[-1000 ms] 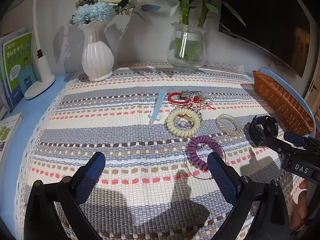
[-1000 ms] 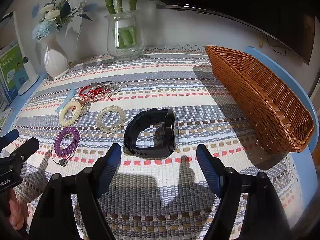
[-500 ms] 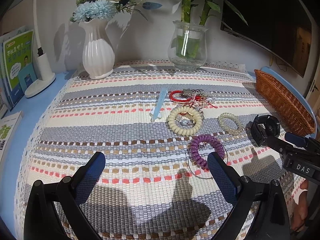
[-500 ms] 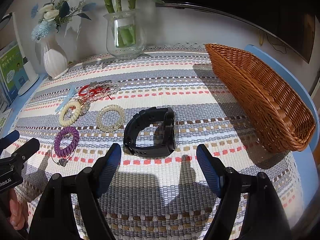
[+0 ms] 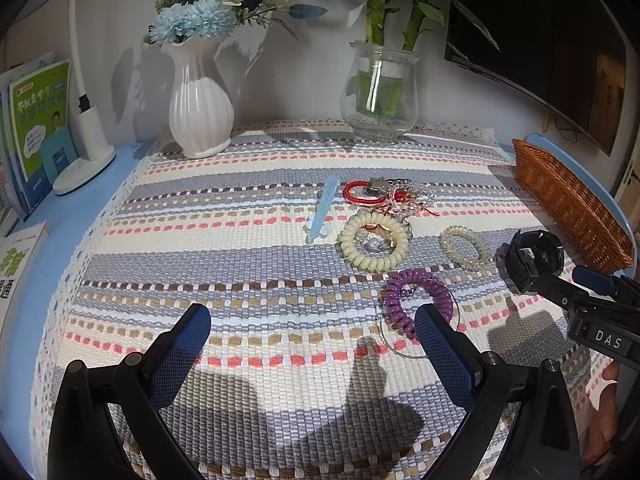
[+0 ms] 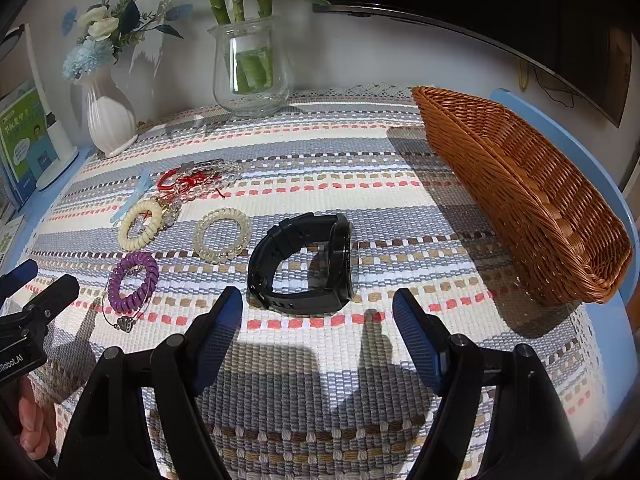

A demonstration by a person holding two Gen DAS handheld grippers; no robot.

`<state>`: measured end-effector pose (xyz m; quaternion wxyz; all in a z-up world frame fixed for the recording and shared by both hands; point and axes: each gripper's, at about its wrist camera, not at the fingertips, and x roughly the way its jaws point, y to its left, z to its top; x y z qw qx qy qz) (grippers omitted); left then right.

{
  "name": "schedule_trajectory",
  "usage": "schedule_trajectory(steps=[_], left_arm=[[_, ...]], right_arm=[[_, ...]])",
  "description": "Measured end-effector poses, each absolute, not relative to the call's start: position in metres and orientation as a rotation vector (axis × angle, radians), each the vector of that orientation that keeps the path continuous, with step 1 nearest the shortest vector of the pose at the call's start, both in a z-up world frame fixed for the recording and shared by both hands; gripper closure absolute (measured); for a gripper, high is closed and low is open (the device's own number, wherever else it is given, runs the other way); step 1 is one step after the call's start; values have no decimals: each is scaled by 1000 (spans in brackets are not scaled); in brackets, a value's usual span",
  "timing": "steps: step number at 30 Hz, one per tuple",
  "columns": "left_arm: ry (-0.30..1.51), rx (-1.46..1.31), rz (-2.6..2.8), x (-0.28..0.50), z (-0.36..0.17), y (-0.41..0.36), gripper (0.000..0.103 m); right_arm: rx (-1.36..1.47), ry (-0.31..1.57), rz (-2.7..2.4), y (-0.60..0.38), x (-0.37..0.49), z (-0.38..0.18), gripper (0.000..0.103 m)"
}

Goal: Organize jewelry

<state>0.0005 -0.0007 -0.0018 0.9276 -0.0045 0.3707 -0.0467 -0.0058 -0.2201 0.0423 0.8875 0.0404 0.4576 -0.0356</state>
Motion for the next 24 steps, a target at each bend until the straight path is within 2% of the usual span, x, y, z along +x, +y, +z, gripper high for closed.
schedule_trajectory(steps=[20, 22, 24], left_arm=[[807, -96, -213, 3, -1, 6, 2], [825, -132, -263, 4, 4, 9, 7], [831, -117, -294, 5, 14, 9, 18]], right_arm=[[132, 948, -59, -229, -6, 45, 23], [163, 942, -39, -234, -8, 46, 23], [188, 944, -23, -238, -9, 47, 23]])
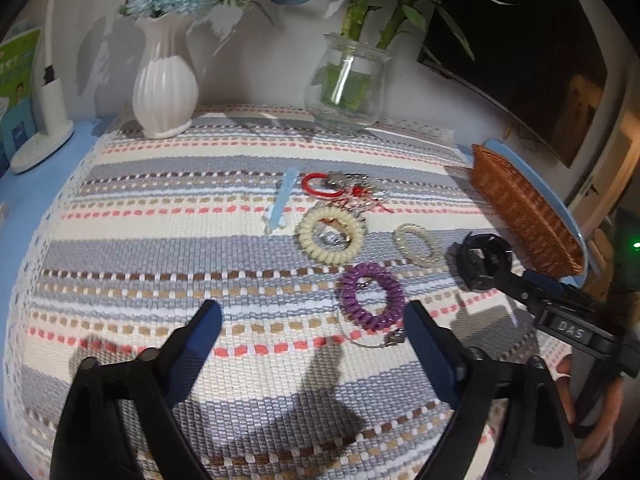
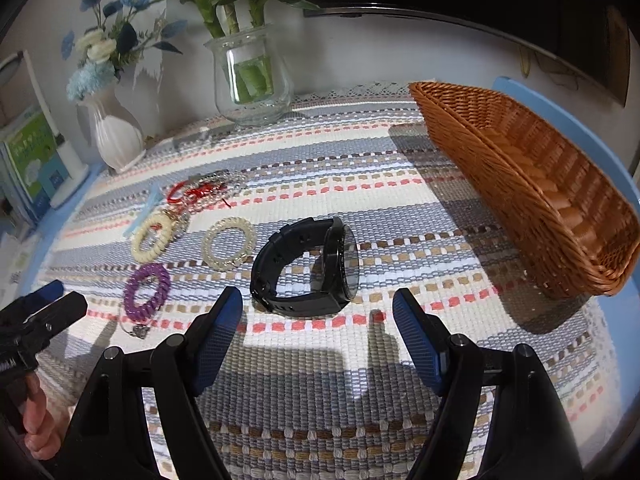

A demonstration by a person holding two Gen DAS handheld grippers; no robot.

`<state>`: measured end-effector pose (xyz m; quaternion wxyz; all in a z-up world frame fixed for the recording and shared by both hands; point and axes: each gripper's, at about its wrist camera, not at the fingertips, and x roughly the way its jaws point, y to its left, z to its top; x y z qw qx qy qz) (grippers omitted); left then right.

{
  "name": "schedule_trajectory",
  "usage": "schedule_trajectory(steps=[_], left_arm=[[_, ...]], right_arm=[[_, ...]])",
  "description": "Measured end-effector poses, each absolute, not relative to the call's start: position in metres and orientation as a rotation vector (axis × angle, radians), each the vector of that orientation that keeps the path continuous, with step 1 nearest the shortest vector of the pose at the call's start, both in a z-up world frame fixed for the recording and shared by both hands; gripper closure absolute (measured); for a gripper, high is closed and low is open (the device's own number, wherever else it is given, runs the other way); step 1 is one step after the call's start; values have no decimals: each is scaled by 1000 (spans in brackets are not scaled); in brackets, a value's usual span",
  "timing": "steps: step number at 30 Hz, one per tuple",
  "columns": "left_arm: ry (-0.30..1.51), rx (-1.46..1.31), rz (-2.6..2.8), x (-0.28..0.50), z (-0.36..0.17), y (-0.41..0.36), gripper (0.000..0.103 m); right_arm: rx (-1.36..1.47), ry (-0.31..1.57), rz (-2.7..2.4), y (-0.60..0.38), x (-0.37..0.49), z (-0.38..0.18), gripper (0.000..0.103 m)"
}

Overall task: Organize jewelry
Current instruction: 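Grasp the black watch with the right tool while the left tool grasps the light blue hair clip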

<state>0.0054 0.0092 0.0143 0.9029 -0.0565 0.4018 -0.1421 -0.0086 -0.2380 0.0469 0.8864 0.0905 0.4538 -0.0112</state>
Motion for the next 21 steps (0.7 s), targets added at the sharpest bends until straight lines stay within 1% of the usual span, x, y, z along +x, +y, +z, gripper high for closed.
schedule_trajectory(steps=[3, 5, 6, 7, 8, 9, 13, 14, 15, 16, 17, 19, 21], left_arm=[[810, -40, -295, 12, 36, 8, 18], [812, -12, -315, 21, 46, 9, 19], [823, -2, -322, 29, 50, 10, 22], [839, 9, -327, 39, 51, 10, 26], [853, 19, -328, 47, 50, 11, 35], [868, 36, -325, 55, 48, 11, 40], [929, 70, -353, 87, 31, 10, 43], [942, 68, -364, 92, 27, 10, 46], [961, 65, -376, 101, 21, 10, 52], [976, 64, -386, 107, 17, 10, 55], [983, 61, -394, 111, 13, 10, 58], [1003, 49, -407, 122, 5, 11, 58], [1019, 43, -412, 131, -2, 11, 58]], right_arm=[[202, 960, -8, -240, -8, 47, 23], [194, 963, 1, -240, -8, 49, 28], [183, 963, 8, -239, -9, 51, 30], [170, 964, 18, -238, -9, 54, 33], [159, 966, 24, -237, -8, 56, 38], [146, 971, 29, -236, -7, 58, 39], [147, 986, 57, -239, -9, 62, 43], [155, 988, 55, -242, -8, 62, 46], [164, 992, 45, -246, -8, 63, 49], [177, 997, 36, -252, -6, 63, 56], [184, 1001, 34, -255, -4, 63, 60], [188, 1020, 23, -259, 5, 64, 63], [173, 1034, 15, -257, 12, 63, 63]])
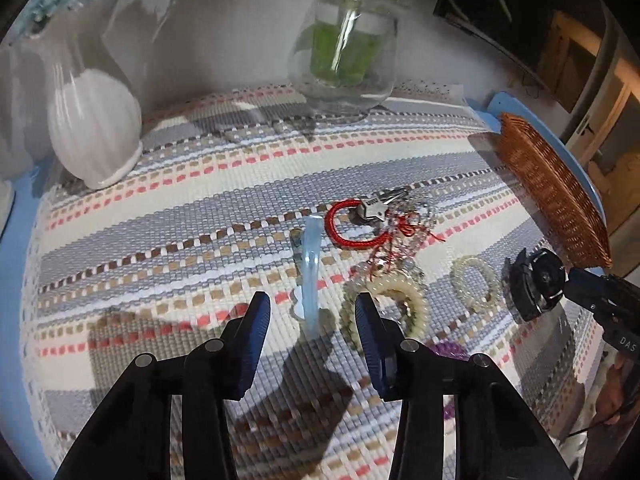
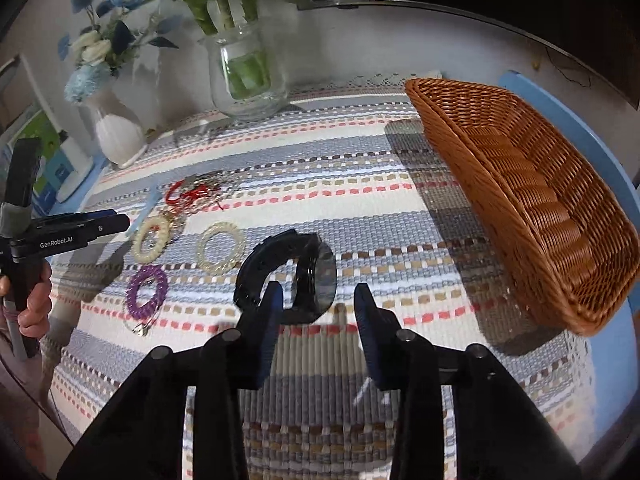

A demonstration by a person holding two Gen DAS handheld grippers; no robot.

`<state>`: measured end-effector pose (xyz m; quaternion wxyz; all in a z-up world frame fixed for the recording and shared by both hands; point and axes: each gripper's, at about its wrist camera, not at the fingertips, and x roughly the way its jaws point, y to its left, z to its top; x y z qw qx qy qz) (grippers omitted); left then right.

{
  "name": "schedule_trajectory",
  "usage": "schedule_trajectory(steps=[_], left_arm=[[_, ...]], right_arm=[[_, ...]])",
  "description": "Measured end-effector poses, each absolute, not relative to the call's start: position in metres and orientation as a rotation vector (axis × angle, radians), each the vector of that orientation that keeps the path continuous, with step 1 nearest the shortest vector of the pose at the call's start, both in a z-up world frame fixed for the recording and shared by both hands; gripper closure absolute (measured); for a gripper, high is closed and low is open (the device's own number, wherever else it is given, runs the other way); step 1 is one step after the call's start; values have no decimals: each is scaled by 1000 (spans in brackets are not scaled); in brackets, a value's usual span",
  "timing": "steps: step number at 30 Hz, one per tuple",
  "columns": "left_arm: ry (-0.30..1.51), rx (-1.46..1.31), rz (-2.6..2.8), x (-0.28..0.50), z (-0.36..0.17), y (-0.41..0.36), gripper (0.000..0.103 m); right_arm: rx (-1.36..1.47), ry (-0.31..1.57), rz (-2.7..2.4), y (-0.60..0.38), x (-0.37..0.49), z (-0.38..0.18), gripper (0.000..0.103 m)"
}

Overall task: Organize jewelry
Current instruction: 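Grasp the black watch with the right tool while the left tool grasps the light blue hair clip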

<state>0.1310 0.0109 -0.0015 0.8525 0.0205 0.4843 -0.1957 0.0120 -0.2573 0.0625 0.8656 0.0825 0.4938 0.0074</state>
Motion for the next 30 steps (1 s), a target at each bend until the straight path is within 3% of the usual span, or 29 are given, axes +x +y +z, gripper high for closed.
schedule_trajectory(steps=[11, 13, 14, 15, 30], left_arm=[[1043, 24, -436, 165, -16, -3, 58], [1030, 41, -429, 165, -16, -6, 66], [1023, 50, -421, 164, -16, -7, 84], [1025, 55, -419, 165, -18, -8, 92], [970, 44, -434, 158, -17, -8, 92]], right_arm=[[200, 1083, -22, -255, 26, 48, 63], [207, 1089, -31, -257, 26, 47, 63], [206, 1091, -32, -257, 26, 47, 63], [206, 1093, -32, -257, 27, 47, 63], [205, 1140, -84, -251, 45, 33, 65]])
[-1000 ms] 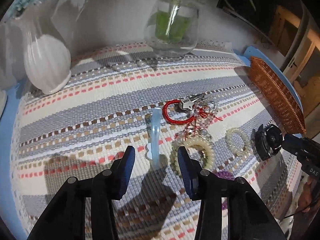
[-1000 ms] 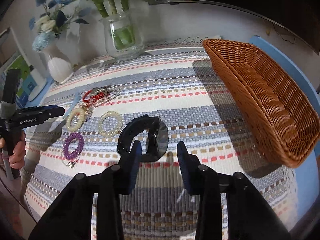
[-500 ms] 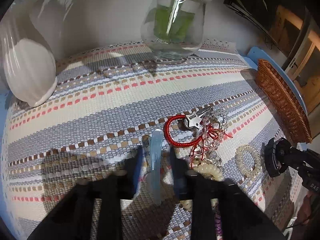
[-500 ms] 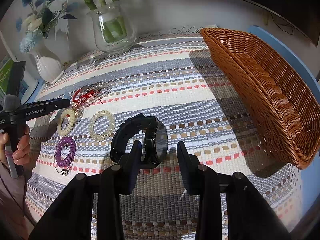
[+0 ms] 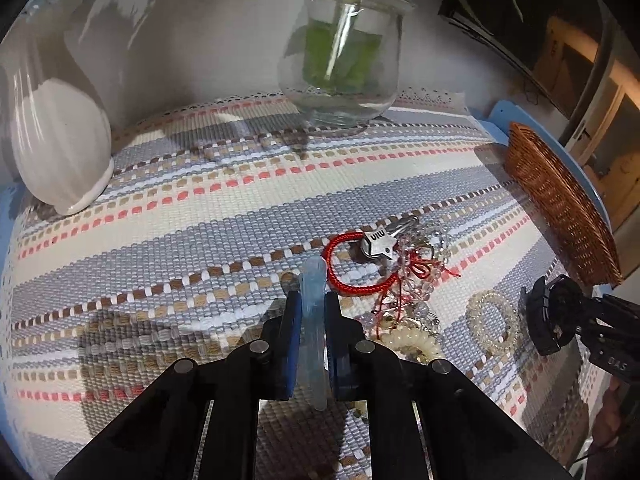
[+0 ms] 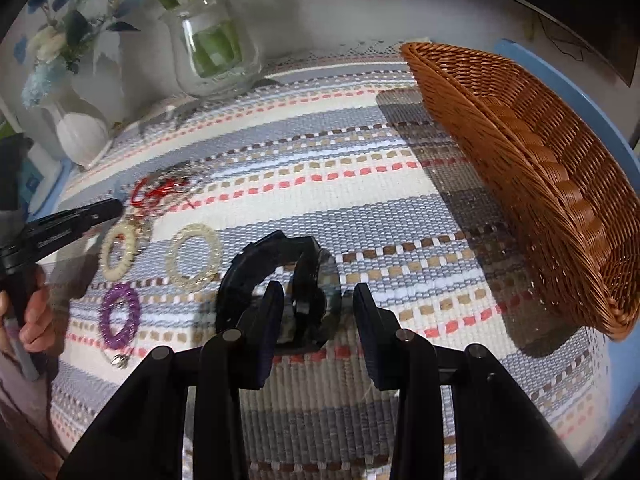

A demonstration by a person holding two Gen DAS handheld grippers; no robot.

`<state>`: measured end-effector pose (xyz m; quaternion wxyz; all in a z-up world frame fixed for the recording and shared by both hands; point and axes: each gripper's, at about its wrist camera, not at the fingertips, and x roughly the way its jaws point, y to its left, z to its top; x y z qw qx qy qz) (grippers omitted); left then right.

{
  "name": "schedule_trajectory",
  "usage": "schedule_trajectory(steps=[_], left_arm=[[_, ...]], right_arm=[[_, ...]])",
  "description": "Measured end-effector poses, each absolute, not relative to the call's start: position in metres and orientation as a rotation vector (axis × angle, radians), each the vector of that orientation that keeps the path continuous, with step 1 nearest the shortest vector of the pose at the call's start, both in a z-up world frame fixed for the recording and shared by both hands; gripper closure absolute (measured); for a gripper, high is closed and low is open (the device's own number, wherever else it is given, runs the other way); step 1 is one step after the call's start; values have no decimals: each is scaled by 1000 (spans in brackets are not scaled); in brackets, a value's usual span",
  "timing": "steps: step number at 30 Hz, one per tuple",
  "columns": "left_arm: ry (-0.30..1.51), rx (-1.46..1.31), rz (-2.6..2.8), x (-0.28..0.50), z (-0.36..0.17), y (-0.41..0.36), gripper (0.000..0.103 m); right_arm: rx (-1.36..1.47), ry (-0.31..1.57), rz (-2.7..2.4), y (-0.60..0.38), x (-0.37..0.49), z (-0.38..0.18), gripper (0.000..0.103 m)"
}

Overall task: Organize jewelry
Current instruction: 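Grasp the black watch with the right tool while the left tool grasps the light blue hair clip, then carry the watch and clip into the wicker basket and open both tools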

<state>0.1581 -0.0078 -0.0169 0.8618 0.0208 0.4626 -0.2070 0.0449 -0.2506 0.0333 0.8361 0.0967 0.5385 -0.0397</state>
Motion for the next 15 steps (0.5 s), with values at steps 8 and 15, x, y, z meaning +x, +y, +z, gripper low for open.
schedule_trajectory(steps=[8, 15], left_arm=[[946, 41, -439, 155, -14, -7, 92], [905, 32, -449, 142, 9, -8, 92]], right_arm=[[184, 1129, -98, -252, 43, 31, 84], [197, 1082, -54, -259, 30, 52, 85]])
